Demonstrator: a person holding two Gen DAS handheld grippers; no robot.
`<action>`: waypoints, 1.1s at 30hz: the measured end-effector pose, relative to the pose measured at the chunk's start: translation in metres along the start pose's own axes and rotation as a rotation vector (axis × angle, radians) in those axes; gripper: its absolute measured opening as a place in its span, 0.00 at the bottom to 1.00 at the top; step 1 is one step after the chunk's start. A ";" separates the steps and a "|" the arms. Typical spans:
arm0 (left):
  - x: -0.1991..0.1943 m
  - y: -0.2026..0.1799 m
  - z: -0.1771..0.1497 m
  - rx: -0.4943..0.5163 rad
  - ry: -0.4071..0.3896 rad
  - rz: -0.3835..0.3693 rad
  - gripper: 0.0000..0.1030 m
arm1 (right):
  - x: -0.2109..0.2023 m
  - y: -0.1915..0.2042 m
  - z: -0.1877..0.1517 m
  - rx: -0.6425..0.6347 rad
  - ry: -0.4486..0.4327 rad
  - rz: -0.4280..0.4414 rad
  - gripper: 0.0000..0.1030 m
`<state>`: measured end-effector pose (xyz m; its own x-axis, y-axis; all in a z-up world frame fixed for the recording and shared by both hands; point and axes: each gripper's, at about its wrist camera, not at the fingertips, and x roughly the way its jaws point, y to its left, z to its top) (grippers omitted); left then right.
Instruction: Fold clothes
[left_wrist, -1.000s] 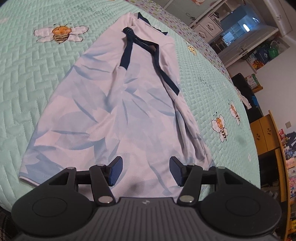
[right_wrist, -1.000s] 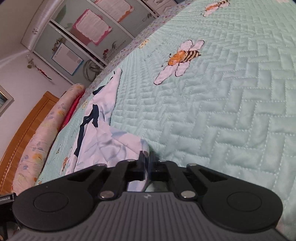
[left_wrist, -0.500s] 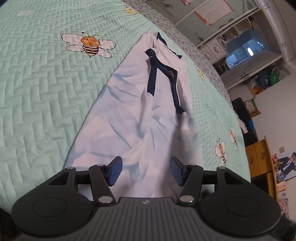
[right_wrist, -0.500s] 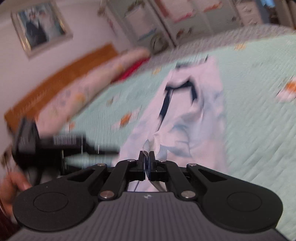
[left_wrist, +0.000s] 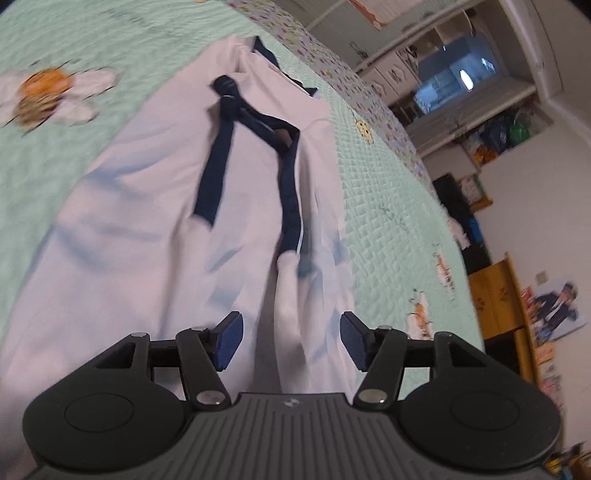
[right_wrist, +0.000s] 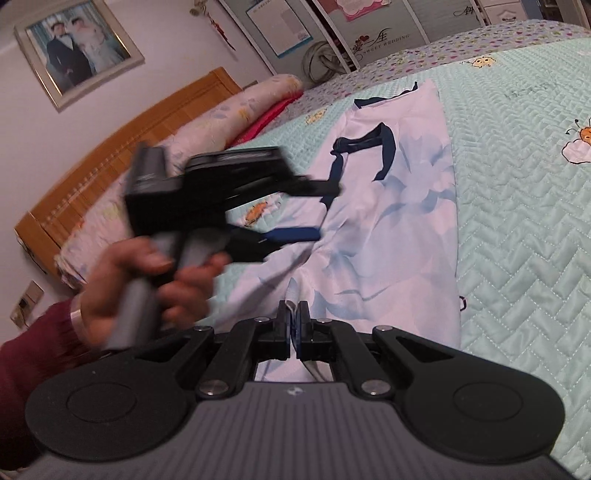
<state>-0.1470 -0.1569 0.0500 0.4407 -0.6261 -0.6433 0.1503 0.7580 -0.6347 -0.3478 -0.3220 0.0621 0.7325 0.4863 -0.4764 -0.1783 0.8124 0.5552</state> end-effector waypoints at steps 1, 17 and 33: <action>0.010 0.000 0.006 0.009 0.002 0.010 0.59 | -0.001 -0.001 0.001 0.002 -0.002 0.009 0.01; 0.052 0.020 0.029 -0.115 0.097 -0.108 0.33 | -0.006 -0.018 -0.012 0.089 -0.013 0.033 0.01; 0.046 0.027 0.044 -0.115 0.137 -0.150 0.01 | -0.012 -0.023 -0.008 0.147 -0.026 0.037 0.01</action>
<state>-0.0841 -0.1569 0.0217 0.2955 -0.7553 -0.5850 0.0995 0.6333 -0.7675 -0.3575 -0.3436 0.0492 0.7442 0.5051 -0.4371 -0.1090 0.7374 0.6666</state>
